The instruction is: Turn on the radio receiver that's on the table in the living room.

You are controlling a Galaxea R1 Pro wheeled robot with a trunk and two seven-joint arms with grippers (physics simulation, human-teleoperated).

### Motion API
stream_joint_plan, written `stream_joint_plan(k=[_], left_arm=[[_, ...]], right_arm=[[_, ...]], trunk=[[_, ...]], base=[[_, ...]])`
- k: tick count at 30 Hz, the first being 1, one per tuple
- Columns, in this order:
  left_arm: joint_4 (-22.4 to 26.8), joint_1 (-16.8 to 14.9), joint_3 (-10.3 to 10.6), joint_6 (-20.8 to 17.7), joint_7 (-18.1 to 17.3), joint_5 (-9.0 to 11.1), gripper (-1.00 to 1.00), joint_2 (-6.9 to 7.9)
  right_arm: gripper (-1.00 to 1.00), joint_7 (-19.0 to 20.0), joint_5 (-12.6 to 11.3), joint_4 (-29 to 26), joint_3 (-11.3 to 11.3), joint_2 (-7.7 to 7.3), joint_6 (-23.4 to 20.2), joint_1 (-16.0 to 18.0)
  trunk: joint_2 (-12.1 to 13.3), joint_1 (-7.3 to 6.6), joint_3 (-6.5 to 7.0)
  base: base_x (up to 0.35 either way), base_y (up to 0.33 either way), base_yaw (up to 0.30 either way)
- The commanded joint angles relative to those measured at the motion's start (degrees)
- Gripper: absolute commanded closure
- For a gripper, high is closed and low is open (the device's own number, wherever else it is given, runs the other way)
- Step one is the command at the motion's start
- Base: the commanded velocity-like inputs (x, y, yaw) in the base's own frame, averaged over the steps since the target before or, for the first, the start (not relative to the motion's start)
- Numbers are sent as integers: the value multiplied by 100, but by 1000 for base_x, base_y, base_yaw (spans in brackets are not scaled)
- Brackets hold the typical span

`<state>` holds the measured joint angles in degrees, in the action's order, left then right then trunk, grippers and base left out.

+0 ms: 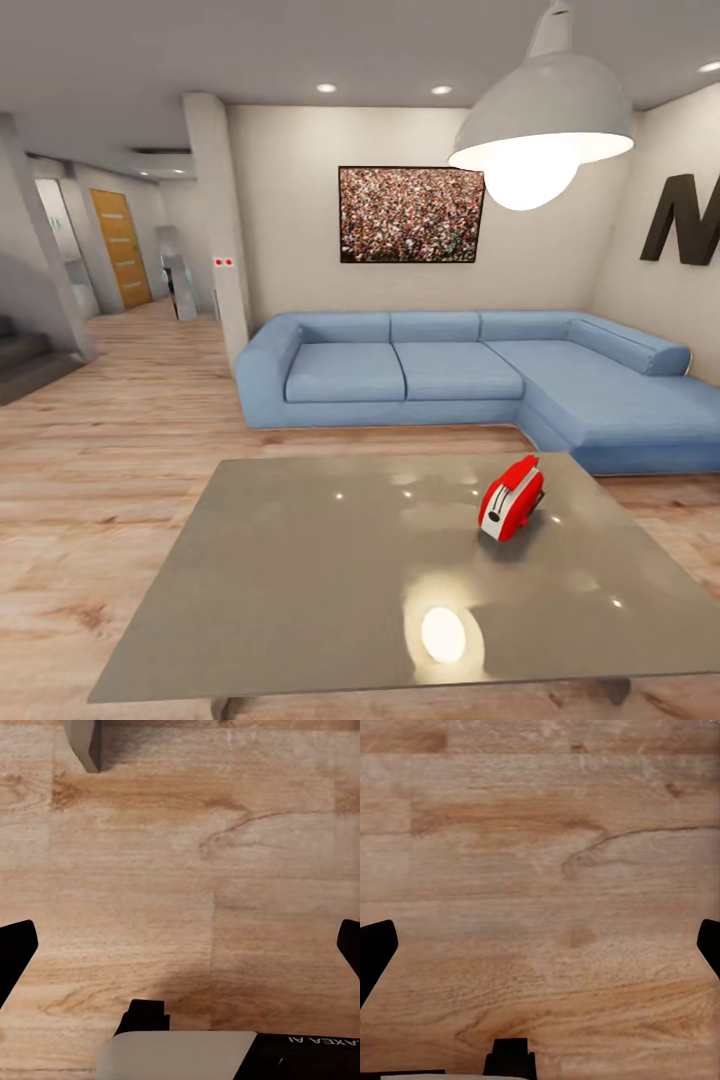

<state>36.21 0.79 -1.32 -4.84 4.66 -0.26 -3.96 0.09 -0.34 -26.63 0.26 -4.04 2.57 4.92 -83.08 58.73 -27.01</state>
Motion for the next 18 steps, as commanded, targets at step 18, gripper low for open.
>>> stream_joint_plan(k=[18], left_arm=[[0, 0, -5, -7, 29, 0, -100, 1]], right_arm=[[-100, 0, 1, 0, 0, 0, 3, 0]], trunk=[[0, 0, 0]], base=[[56, -115, 139]])
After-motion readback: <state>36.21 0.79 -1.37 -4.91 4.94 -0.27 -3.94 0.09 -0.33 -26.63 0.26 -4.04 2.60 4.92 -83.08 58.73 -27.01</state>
